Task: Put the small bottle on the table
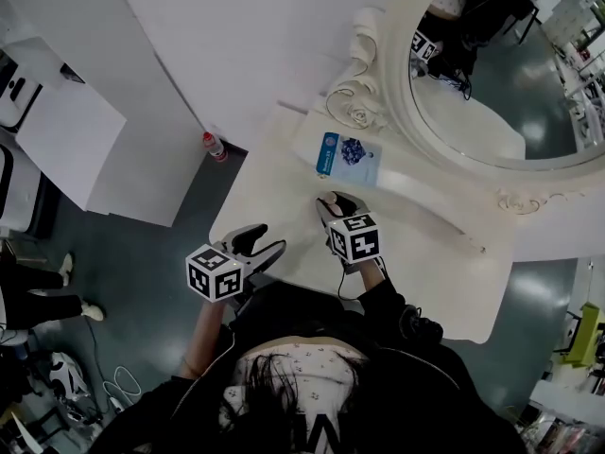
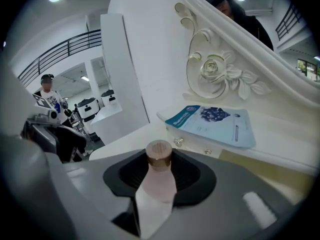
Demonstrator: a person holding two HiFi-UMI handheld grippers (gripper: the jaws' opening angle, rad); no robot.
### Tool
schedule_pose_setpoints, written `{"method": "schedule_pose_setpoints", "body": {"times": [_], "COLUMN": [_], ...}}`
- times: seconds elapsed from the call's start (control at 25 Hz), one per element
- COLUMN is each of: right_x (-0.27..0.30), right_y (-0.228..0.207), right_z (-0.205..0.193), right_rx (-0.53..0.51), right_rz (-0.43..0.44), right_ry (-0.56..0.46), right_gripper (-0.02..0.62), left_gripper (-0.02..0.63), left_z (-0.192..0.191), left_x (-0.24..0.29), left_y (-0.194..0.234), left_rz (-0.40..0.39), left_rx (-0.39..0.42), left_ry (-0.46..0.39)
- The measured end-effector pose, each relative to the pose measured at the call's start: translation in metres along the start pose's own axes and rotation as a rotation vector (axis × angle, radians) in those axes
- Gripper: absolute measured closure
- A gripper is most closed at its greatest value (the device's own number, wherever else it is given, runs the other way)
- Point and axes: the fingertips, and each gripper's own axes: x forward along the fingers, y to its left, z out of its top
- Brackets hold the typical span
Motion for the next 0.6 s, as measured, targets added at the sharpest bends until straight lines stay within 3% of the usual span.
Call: {"method": "schedule_pose_setpoints", "body": {"times": [0.36, 0.6], "right_x": [0.004, 0.005], "right_y": [0.010, 0.011], "right_z": [-0.007, -0.008], "right_rx": [-0.143, -0.164], "right_rz": [-0.023, -0.020], "right_ry": [0.018, -0.017], "right_gripper": [0.445, 0.445], "left_gripper": [0.350, 0.350], "left_z": [-0.002, 0.000], "left_x": [-0.013, -0.007], "left_y": [0.009, 0.002], "left_rz": [0.021, -0.011], "left_rx": [-0.011, -0.005], "left_ry": [-0.006, -0.002]}}
